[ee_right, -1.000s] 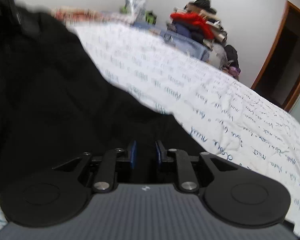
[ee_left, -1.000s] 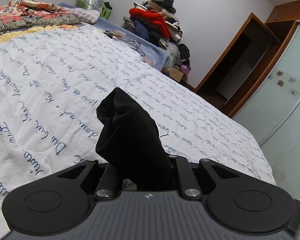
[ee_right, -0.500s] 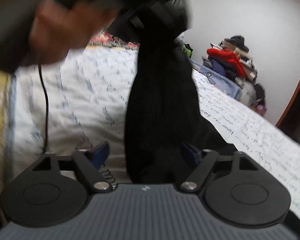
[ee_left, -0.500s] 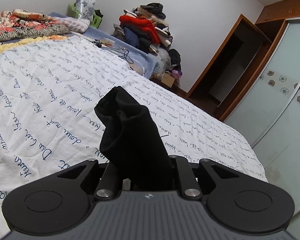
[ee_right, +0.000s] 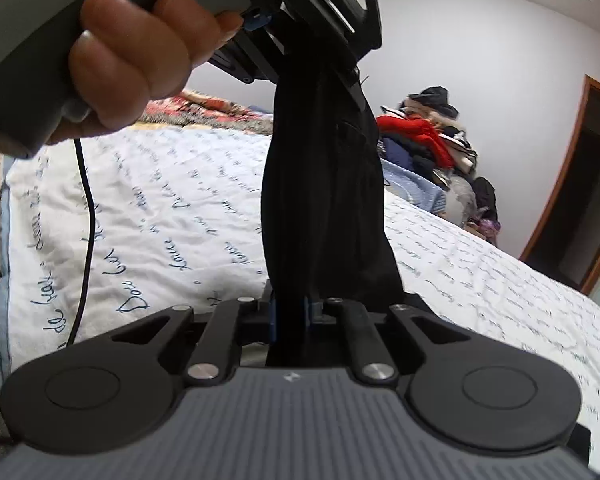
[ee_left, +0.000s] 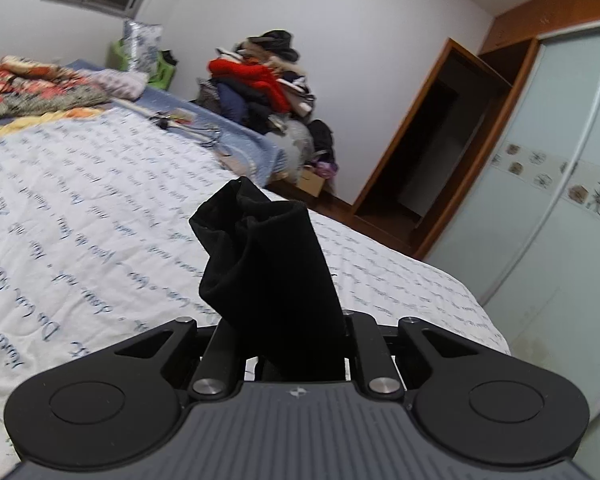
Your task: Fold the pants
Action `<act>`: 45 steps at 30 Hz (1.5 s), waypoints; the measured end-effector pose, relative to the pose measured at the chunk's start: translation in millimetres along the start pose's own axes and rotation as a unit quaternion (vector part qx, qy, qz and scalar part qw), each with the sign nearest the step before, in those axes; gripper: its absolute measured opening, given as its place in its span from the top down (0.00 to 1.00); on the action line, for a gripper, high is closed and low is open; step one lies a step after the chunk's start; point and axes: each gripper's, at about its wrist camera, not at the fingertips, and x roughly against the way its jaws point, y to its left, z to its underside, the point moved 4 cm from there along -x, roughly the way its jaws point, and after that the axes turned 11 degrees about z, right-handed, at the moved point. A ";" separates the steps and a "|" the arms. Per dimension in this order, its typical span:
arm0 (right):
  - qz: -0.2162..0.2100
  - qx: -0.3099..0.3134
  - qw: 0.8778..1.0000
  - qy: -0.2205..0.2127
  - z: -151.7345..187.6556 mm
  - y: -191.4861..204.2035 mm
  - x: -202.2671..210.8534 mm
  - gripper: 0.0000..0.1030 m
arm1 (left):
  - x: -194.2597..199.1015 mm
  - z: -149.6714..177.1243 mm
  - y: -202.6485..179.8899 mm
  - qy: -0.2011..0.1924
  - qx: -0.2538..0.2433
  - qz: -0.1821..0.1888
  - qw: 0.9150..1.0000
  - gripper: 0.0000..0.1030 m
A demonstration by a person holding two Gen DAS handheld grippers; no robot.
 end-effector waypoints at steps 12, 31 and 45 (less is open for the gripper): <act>0.018 -0.088 0.996 0.012 21.2 -51.8 24.6 0.90 | -35.1 26.1 -72.9 0.037 -0.067 0.048 0.996 0.86; 0.166 -0.196 0.962 0.097 104.2 -192.6 95.1 0.72 | -139.0 152.7 -146.7 0.188 -0.149 0.103 0.965 0.86; 0.195 -0.275 0.933 0.123 140.8 -235.3 73.8 0.76 | -130.9 195.7 -175.8 0.206 -0.237 0.135 0.940 0.86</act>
